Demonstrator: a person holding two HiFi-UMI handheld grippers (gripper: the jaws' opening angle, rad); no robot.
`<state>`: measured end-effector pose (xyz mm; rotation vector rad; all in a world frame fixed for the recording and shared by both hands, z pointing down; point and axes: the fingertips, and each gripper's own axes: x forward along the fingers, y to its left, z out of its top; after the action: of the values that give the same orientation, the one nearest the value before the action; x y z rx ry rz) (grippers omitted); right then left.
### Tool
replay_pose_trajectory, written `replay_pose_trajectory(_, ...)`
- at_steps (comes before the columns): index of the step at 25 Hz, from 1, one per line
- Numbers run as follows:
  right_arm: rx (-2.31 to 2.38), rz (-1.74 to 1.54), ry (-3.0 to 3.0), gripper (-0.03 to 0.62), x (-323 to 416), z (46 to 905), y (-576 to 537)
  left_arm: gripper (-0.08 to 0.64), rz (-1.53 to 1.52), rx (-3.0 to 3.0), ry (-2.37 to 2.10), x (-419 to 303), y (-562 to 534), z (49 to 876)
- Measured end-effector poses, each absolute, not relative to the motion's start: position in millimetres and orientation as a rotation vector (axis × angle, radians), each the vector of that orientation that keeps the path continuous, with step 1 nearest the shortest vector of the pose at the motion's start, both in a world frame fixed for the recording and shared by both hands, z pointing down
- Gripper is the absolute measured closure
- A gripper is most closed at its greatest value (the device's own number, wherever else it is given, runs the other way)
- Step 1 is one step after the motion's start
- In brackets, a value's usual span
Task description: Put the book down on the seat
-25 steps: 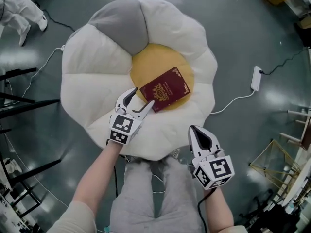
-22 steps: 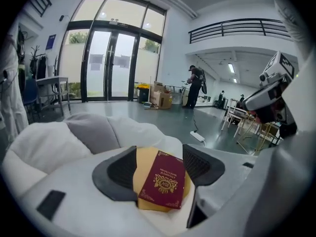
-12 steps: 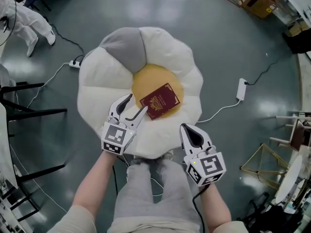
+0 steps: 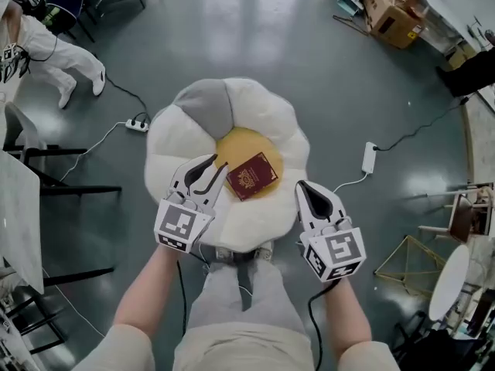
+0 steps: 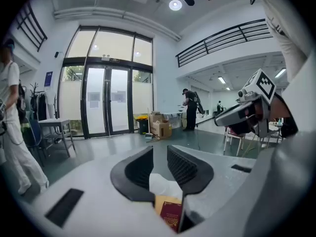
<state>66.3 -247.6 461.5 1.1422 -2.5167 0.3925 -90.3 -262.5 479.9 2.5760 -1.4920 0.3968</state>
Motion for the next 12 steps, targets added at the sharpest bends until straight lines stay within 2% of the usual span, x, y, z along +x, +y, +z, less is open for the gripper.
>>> replay_pose_trajectory(3,1.142,0.331,-2.53,0.594,69.8,416.1,-245.3,0.516,0.335,2.569,-1.575,-95.0,-254.4,420.8)
replay_pose_trajectory(9,1.156,0.218,-2.603,0.594,80.9,319.4,-237.0,0.525,0.208,2.611,-1.64,-92.1,-235.7,309.8)
replay_pose_trajectory(12,1.195,0.143,-2.642,0.594,89.5,265.3,-226.2,0.555,0.205,2.663,-1.665,-88.3,-223.2,263.0)
